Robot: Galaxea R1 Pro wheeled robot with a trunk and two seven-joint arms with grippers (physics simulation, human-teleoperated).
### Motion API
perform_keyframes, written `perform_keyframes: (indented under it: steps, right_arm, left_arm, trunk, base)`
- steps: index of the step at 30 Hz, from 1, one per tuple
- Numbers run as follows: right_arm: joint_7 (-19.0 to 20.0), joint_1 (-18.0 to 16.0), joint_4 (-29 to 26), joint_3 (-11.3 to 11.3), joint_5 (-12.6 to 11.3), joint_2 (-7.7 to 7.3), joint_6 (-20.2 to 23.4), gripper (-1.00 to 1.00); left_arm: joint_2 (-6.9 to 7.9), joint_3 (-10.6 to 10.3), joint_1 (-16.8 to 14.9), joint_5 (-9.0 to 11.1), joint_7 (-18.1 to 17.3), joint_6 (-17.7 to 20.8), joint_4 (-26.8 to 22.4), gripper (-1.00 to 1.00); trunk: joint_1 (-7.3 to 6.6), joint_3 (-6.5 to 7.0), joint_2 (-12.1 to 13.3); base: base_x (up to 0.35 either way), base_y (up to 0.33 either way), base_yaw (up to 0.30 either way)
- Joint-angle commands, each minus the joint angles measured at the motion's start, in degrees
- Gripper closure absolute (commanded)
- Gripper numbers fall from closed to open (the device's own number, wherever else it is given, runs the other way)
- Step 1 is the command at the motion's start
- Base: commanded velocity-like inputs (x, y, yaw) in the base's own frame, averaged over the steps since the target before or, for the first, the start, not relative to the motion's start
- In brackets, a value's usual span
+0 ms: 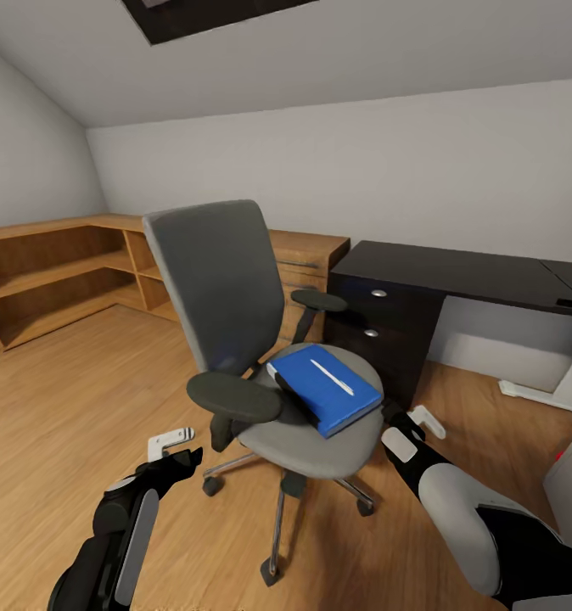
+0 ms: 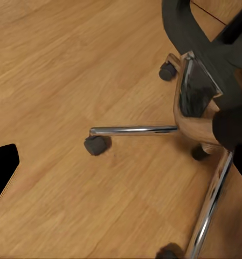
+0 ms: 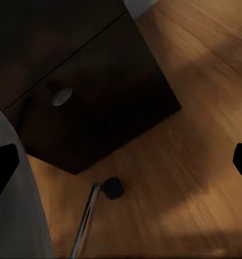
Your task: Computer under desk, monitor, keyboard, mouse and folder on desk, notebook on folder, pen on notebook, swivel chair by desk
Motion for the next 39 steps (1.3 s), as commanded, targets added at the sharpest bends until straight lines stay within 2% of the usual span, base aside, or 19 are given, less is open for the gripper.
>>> perform_keyframes:
  steps: [1, 32, 39]
  right_arm:
    - [0.11, 0.0, 0.06, 0.13, -0.46, 0.06, -0.08, -1.0]
    - [0.32, 0.0, -0.05, 0.13, -0.37, 0.03, -0.08, -1.0]
    - [0.28, 0.0, -0.11, 0.15, -0.37, -0.16, -0.06, -1.0]
  left_arm:
    - [-0.04, 0.04, -0.04, 0.61, 0.39, 0.24, -0.04, -1.0]
    - [-0.02, 0.08, -0.04, 0.57, 0.39, 0.24, -0.04, -1.0]
    - [-0.04, 0.13, -0.04, 0.54, 0.39, 0.24, -0.04, -1.0]
  trunk:
    - [-0.01, -0.06, -0.02]
    - [-0.01, -0.06, -0.02]
    - [-0.01, -0.06, -0.02]
  base:
    - [0.0, 0.0, 0.248]
    - [0.0, 0.0, 0.248]
    - [-0.159, 0.0, 0.052]
